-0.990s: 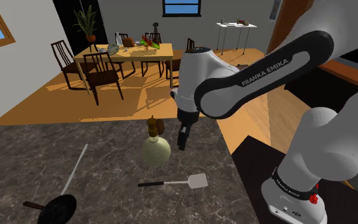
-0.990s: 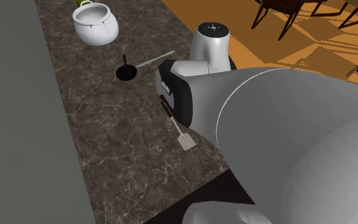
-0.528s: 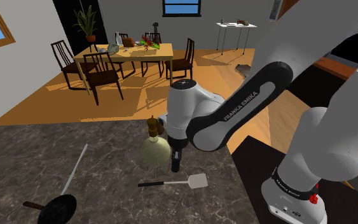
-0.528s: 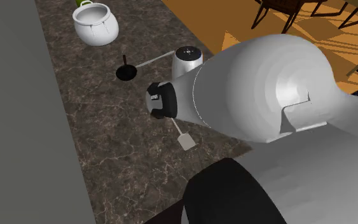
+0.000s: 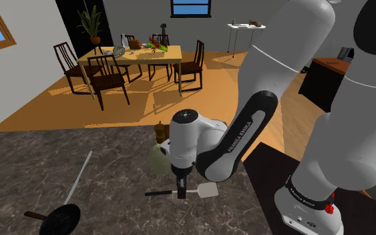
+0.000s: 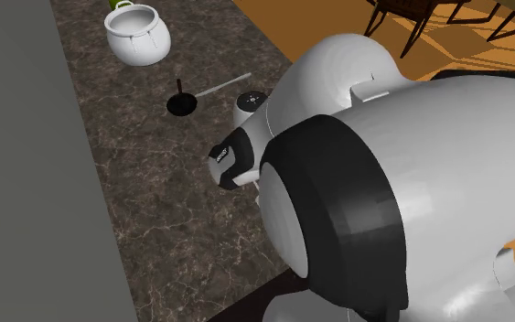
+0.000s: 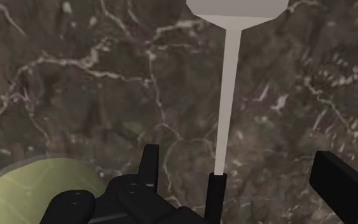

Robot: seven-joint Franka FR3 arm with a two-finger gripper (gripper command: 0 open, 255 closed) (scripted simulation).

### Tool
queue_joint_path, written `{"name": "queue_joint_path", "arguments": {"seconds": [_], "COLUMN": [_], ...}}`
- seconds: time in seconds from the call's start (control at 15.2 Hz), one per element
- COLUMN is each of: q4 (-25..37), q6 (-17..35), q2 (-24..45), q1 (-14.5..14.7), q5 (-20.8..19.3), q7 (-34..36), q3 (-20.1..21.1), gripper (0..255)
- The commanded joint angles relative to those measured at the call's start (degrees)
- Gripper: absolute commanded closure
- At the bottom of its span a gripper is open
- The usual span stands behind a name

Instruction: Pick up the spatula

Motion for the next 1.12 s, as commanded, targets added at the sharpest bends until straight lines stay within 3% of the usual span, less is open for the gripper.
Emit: {"name": "queue_joint_path", "arguments": {"seconds": [0.0, 0.2, 0.33, 0.4, 1.06], "q4": [0.0, 0.4, 0.4, 0.5, 0.3], "q6": [1.8, 4.7, 4.7, 4.6, 3.9], "q2": [2.0, 5.4, 5.4, 5.4, 4.5], "q1": [0.3, 1.3, 1.4, 1.5, 1.0], "q5": [-2.0, -5.8, -5.7, -5.6, -4.7], "q7": [1.3, 4.0, 4.0, 4.0, 3.2], "q3": [-0.7, -2.5, -2.6, -2.6, -2.0], "gripper": [0, 0, 0, 255, 255]}}
